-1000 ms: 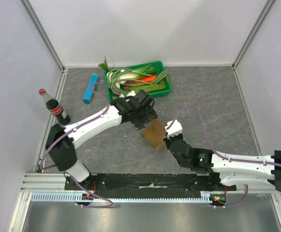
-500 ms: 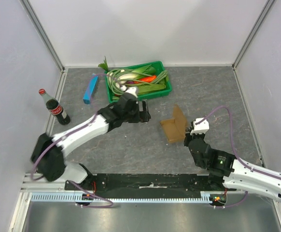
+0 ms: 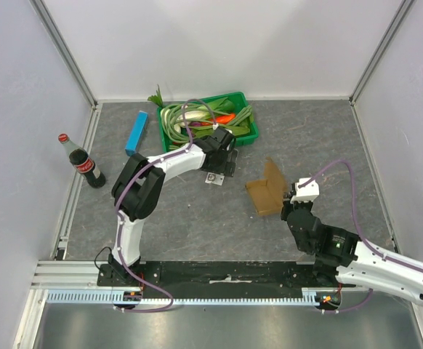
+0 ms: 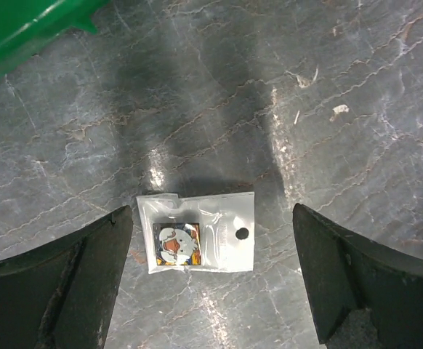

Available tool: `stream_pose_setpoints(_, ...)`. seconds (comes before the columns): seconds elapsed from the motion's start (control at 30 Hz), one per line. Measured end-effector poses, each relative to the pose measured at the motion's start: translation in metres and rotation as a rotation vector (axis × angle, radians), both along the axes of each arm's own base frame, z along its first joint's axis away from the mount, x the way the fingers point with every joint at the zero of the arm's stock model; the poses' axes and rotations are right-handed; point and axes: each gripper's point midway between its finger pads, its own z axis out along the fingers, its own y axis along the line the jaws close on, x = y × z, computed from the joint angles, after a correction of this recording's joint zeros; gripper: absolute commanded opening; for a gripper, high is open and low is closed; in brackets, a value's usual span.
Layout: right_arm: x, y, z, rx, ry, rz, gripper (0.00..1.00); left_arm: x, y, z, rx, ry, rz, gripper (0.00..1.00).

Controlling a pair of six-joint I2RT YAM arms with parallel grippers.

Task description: Fold the paper box

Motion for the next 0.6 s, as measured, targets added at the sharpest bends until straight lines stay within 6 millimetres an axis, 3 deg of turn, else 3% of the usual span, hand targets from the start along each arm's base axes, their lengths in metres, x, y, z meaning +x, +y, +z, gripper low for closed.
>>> stream_pose_setpoints(0.23, 0.001, 0.001, -0.006, -0.029, 0.015, -0.002, 0.00, 0.003, 0.005, -0.014, 0.060, 0.016, 0.000, 0.90)
stream_pose_setpoints(0.33, 0.001, 0.002, -0.008, -0.036, 0.021, 0.002, 0.00, 0.003, 0.007, -0.015, 0.068, 0.015, 0.001, 0.78)
stream_pose_setpoints(0.37, 0.001, 0.002, -0.008, -0.036, 0.022, 0.003, 0.00, 0.003, 0.007, -0.016, 0.070, 0.012, 0.002, 0.68)
stream_pose_setpoints(0.47, 0.001, 0.002, -0.009, -0.042, 0.026, 0.004, 0.00, 0.002, 0.009, -0.016, 0.068, 0.004, 0.004, 0.54)
stream_pose_setpoints(0.6, 0.002, 0.003, -0.014, -0.060, 0.038, 0.006, 0.00, -0.003, 0.013, -0.015, 0.063, -0.003, 0.002, 0.44)
